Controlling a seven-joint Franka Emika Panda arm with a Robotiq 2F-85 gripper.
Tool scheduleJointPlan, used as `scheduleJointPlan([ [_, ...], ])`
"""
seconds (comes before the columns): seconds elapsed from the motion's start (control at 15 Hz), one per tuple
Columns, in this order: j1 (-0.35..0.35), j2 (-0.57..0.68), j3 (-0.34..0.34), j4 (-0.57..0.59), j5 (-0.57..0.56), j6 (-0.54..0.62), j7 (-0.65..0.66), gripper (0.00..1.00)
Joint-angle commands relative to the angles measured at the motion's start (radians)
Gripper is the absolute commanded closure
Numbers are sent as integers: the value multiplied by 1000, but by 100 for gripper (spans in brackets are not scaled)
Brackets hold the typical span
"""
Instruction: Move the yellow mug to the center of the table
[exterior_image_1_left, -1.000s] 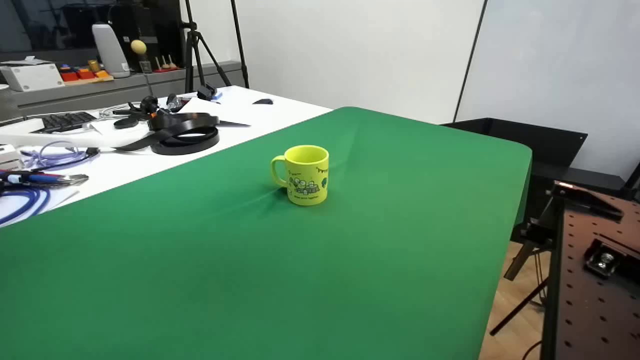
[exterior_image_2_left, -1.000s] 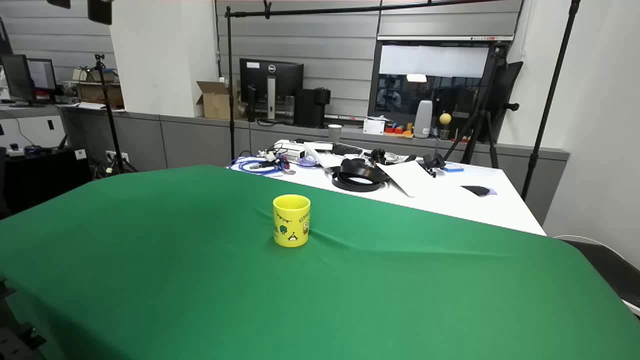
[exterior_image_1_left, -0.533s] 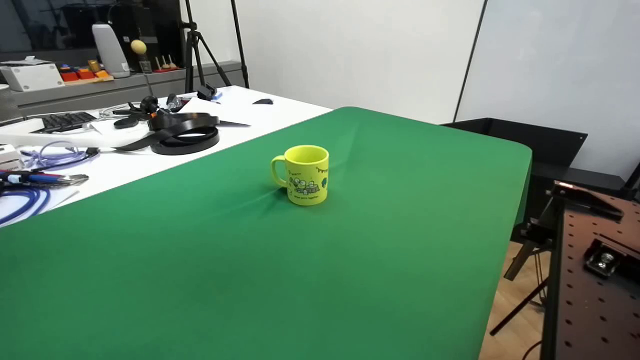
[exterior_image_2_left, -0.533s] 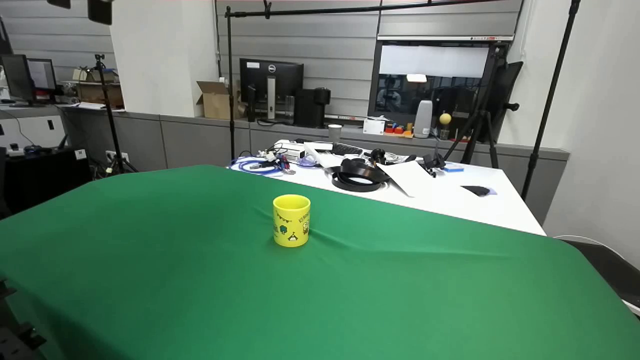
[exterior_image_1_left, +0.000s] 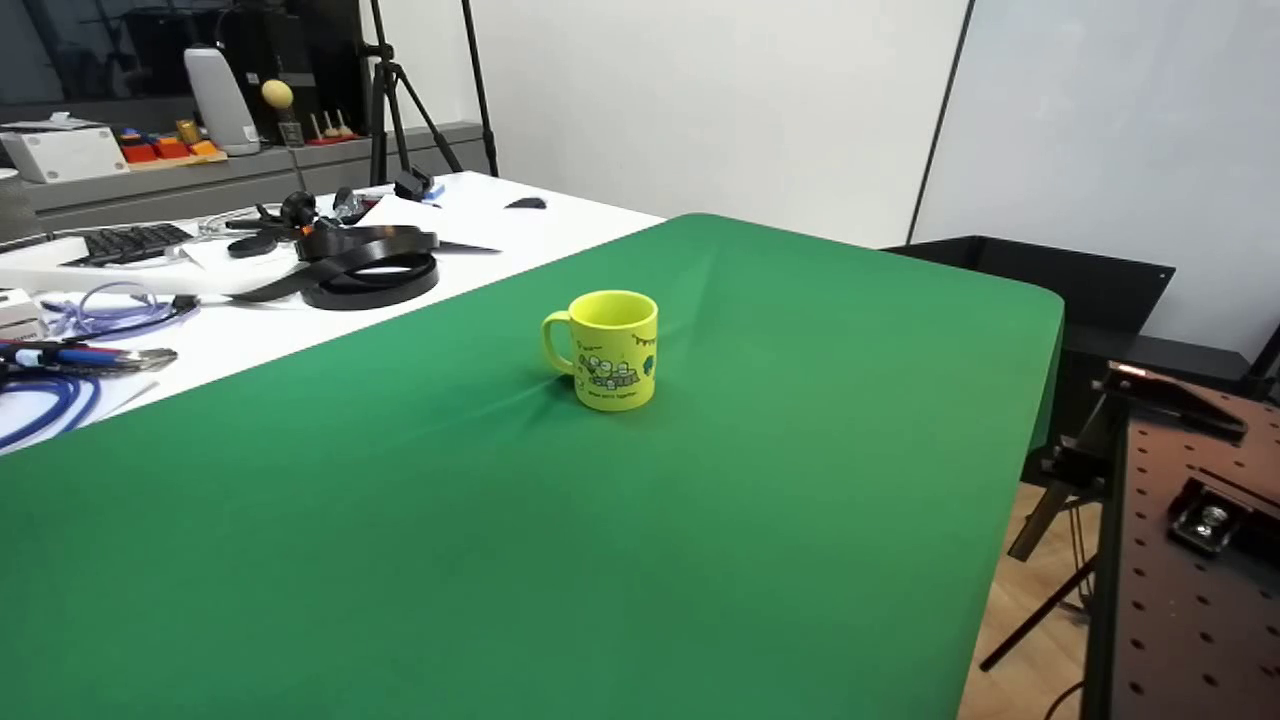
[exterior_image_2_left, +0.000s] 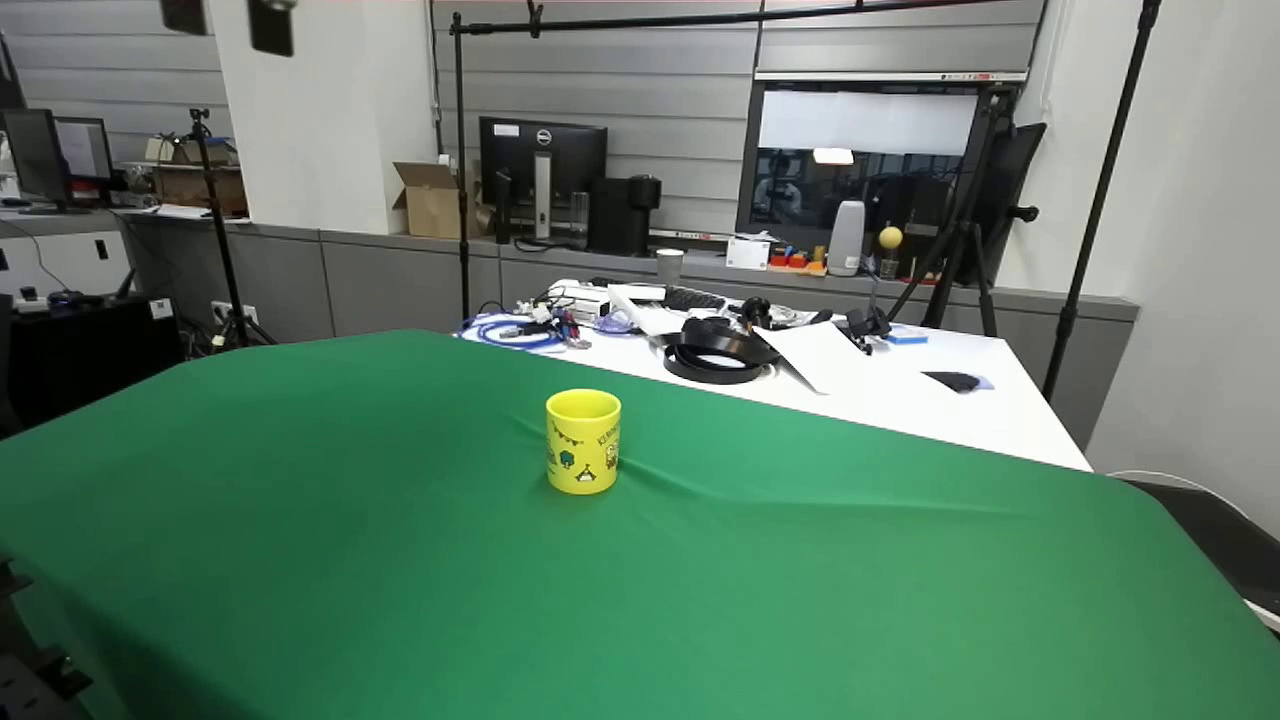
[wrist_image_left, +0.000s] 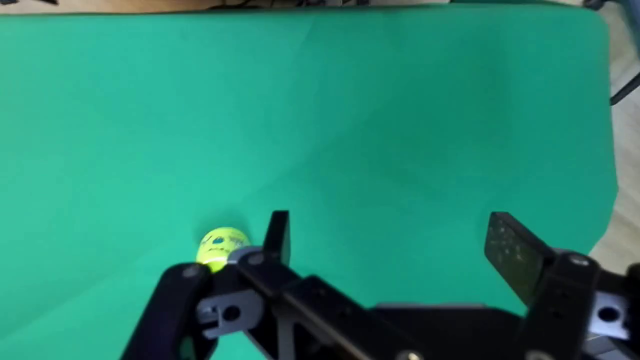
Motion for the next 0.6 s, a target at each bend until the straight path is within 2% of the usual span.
scheduleJointPlan([
  [0.0, -84, 47, -3, -21, -165, 165, -58, 0],
  [0.27, -164, 163, -48, -52, -309, 430, -81, 0],
  [0.33, -194, 197, -46, -50, -335, 465, -47, 0],
  [0.4, -153, 139, -50, -55, -299, 404, -70, 0],
  [0.53, -163, 171, -59, -57, -306, 423, -75, 0],
])
